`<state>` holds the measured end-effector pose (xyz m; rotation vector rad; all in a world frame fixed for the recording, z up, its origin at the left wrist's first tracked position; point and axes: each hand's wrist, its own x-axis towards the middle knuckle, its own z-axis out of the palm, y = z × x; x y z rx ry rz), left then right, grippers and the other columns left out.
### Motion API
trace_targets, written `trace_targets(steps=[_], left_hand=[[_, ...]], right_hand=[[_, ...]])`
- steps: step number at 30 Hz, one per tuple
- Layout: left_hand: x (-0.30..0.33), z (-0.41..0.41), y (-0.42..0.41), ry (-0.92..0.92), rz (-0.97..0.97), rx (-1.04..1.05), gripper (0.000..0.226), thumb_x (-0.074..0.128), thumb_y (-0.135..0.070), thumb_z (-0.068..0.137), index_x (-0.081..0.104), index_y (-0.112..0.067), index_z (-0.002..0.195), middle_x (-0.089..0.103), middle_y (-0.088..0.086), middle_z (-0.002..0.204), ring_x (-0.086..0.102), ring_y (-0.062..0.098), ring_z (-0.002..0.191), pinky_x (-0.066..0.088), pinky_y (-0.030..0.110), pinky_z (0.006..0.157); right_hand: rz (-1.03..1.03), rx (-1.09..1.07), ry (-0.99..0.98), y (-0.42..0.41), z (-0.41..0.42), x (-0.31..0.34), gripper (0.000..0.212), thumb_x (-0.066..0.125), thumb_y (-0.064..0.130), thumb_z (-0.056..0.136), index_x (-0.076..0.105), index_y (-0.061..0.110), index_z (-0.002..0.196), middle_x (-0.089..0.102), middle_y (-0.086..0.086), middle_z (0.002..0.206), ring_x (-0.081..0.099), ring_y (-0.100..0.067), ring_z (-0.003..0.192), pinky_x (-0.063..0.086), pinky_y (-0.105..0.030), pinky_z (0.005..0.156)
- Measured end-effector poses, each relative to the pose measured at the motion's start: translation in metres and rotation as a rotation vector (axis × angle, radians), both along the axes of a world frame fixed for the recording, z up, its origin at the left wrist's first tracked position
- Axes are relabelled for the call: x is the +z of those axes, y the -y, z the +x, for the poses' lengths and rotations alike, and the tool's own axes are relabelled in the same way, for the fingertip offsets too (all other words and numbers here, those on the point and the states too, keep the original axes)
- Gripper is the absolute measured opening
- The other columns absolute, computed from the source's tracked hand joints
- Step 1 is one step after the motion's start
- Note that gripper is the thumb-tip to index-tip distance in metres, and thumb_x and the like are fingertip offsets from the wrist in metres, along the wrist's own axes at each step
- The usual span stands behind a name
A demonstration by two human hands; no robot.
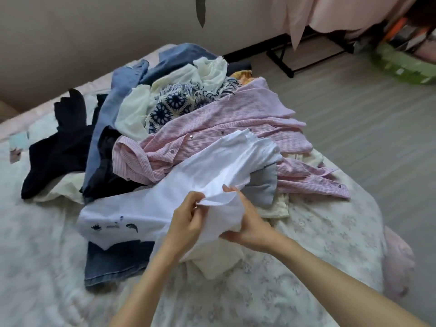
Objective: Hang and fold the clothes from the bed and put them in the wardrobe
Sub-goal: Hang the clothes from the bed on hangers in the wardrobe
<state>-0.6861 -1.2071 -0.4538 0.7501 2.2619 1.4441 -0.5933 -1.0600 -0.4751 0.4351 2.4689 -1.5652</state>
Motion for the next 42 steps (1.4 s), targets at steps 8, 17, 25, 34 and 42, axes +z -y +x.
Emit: trace_targets(steps=[8, 17, 25, 34, 42], left_hand=[[0.098, 0.068, -0.045, 0.208, 0.294, 0.005, 0.018, 0.054, -0.038, 0.083, 0.054, -0.020, 0.082, 0.053, -0.017, 0.074, 0.047, -0.001, 0.067, 0.036, 0.011, 0.060], [0.134, 0.260, -0.124, 0.375, -0.058, -0.816, 0.028, 0.059, -0.044, 0.074, 0.062, -0.025, 0.095, 0.065, -0.017, 0.083, 0.060, 0.002, 0.078, 0.048, 0.017, 0.071], [0.176, 0.472, -0.195, 1.004, 0.041, -0.647, 0.029, 0.048, -0.035, 0.098, 0.063, -0.010, 0.093, 0.070, 0.006, 0.092, 0.064, 0.011, 0.081, 0.051, 0.028, 0.082], [0.189, 0.673, -0.156, -0.166, -0.172, -1.255, 0.060, 0.051, -0.072, 0.075, 0.061, -0.013, 0.077, 0.062, -0.003, 0.075, 0.062, 0.020, 0.069, 0.045, 0.025, 0.059], [0.201, 0.812, -0.108, -0.145, 0.101, -2.065, 0.065, 0.071, -0.041, 0.078, 0.036, -0.050, 0.132, 0.052, -0.024, 0.126, 0.049, -0.001, 0.115, 0.039, 0.018, 0.095]], right_hand=[[-0.227, -0.316, -0.046, -0.011, 0.083, 0.107, 0.013, 0.066, 0.017, 0.084, 0.064, 0.004, 0.082, 0.062, 0.004, 0.069, 0.053, 0.003, 0.069, 0.041, -0.008, 0.059], [-0.293, -1.068, -0.395, -0.101, 0.314, 0.231, 0.014, 0.051, 0.017, 0.095, 0.062, 0.009, 0.095, 0.065, -0.001, 0.082, 0.064, -0.014, 0.075, 0.054, -0.030, 0.064], [-0.128, -0.957, -0.201, -0.022, 0.548, 0.207, 0.076, 0.071, 0.034, 0.072, 0.031, 0.032, 0.136, 0.049, 0.018, 0.127, 0.051, 0.006, 0.113, 0.043, -0.012, 0.084], [0.326, -1.684, -0.136, 0.058, 0.764, 0.233, 0.013, 0.044, 0.002, 0.091, 0.055, 0.008, 0.086, 0.053, 0.005, 0.071, 0.048, -0.005, 0.062, 0.040, -0.020, 0.049], [0.293, -1.741, 0.030, 0.136, 0.867, 0.263, 0.008, 0.046, 0.003, 0.080, 0.045, -0.004, 0.075, 0.042, -0.003, 0.070, 0.037, -0.012, 0.068, 0.032, -0.030, 0.063]])
